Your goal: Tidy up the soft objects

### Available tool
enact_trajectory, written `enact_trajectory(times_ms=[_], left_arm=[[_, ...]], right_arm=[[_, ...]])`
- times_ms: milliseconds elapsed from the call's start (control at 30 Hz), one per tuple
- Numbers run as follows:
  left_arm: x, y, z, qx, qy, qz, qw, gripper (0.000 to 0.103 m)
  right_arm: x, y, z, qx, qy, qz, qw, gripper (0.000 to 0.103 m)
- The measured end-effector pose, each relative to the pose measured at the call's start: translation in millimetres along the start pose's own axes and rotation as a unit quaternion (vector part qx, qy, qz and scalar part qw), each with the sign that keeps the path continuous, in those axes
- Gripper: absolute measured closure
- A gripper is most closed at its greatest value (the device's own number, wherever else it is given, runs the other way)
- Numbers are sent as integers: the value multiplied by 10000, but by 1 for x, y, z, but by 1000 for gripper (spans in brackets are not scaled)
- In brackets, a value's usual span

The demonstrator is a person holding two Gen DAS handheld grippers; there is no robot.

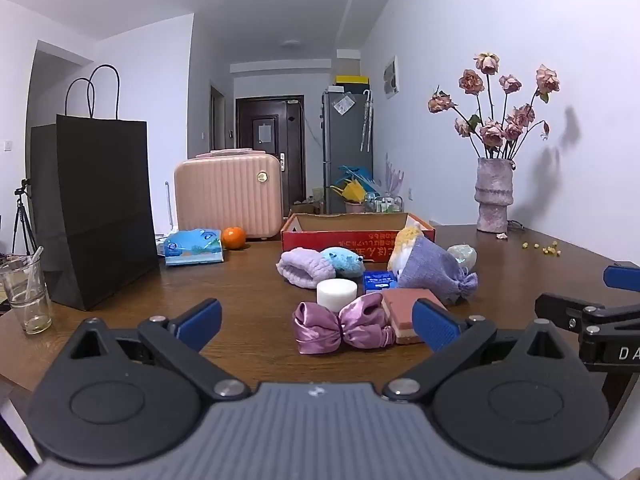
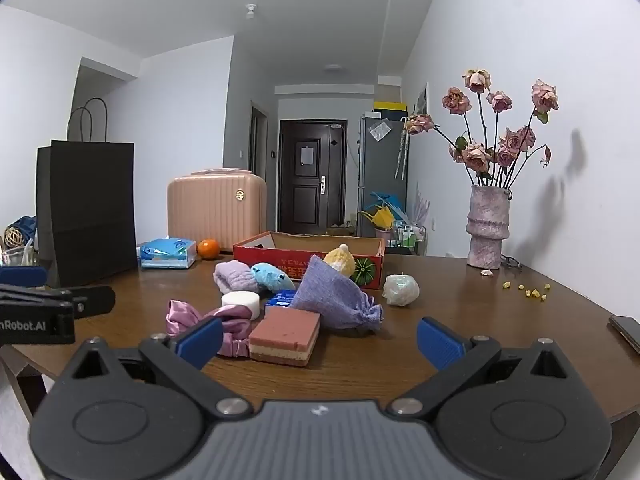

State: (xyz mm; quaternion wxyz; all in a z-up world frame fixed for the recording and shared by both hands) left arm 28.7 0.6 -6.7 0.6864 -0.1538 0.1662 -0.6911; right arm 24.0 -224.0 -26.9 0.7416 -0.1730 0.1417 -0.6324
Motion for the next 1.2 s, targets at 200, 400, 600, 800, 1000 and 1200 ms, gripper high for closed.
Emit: enact_trajectory(times_ms=[200, 400, 600, 800, 1000, 1200], left_arm=[[-6, -1, -1, -71, 39, -54, 10000, 0], [-5, -4, 3, -52, 80, 47, 9999, 0], [-3, -2, 3, -74, 84, 37, 9999, 0], [-3, -2, 3, -78, 80, 41, 9999, 0], [-3, -1, 1, -71, 68, 44, 9999, 0], [-2, -1, 0, -72, 65, 51, 9999, 0]], right_arm=[[0, 0, 0, -24, 38, 31, 10000, 0], [0, -1, 0, -26, 37, 26, 10000, 0], [1, 0, 1, -31, 51, 33, 10000, 0], [1, -1, 0, -30, 55, 37, 10000, 0], [1, -1, 0, -24, 59, 36, 10000, 0], [0, -1, 0, -22, 62, 35, 10000, 0]])
Point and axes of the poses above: each gripper's, at about its wrist camera, not at the fingertips, and y roughly the way its jaws point, x to its right, z to its top, the point moved 3 cm from there along y, roughly the way its jaws point, and after that the axes turned 13 degrees about -x, right-handed, at the moved point
